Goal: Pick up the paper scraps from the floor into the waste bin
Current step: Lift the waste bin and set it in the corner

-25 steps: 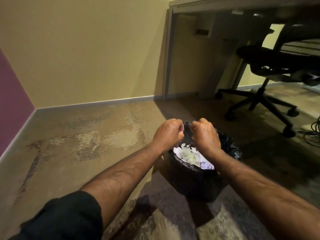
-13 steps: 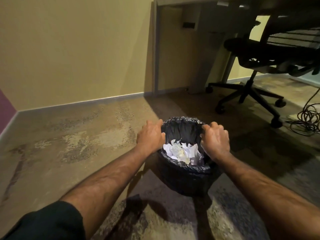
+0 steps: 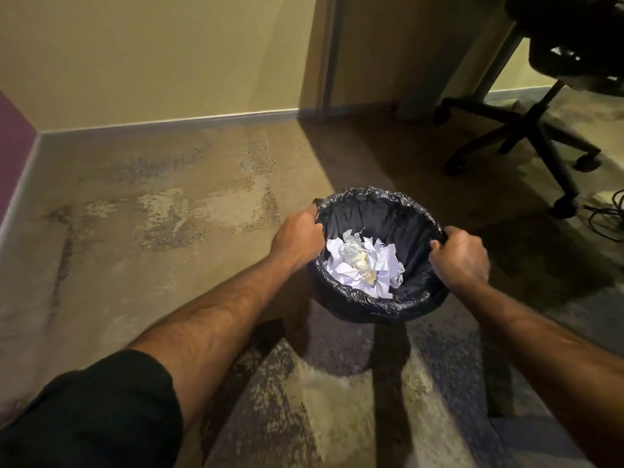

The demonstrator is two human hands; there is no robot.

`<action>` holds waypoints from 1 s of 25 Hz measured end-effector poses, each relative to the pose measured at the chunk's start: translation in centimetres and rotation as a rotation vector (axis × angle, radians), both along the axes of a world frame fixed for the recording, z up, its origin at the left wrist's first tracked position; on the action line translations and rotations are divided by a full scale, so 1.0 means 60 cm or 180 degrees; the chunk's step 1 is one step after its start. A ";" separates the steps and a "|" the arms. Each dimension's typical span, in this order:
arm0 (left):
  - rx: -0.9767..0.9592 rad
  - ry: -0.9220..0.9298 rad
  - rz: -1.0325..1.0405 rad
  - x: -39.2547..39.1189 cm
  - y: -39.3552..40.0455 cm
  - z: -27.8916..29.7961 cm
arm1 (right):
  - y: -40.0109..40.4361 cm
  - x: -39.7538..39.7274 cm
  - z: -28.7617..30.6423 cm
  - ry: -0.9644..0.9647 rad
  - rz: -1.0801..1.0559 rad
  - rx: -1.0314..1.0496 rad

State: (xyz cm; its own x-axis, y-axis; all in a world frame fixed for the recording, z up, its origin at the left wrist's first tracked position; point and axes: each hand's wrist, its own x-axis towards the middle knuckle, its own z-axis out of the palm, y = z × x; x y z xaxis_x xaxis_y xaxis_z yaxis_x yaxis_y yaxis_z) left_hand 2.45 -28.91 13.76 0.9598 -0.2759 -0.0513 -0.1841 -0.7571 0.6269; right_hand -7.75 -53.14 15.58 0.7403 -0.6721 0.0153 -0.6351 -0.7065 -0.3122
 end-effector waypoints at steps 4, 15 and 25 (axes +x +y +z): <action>-0.0041 0.0172 0.0182 -0.002 0.071 0.062 | 0.069 0.015 0.073 0.0060 0.0091 0.0120; 0.0050 0.0360 0.1164 0.110 0.395 0.331 | 0.381 0.211 0.340 -0.0326 0.0733 0.0302; 0.0548 0.0407 0.1568 0.280 0.640 0.449 | 0.627 0.458 0.430 -0.0428 0.1207 0.0664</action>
State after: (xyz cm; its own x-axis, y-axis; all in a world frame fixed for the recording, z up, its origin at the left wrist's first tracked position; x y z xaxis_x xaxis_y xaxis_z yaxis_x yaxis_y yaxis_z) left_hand 19.24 9.49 40.72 0.9565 0.2285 -0.1812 0.2888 -0.8283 0.4801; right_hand 19.75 -15.54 41.37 0.9355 -0.3526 0.0213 -0.2874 -0.7947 -0.5347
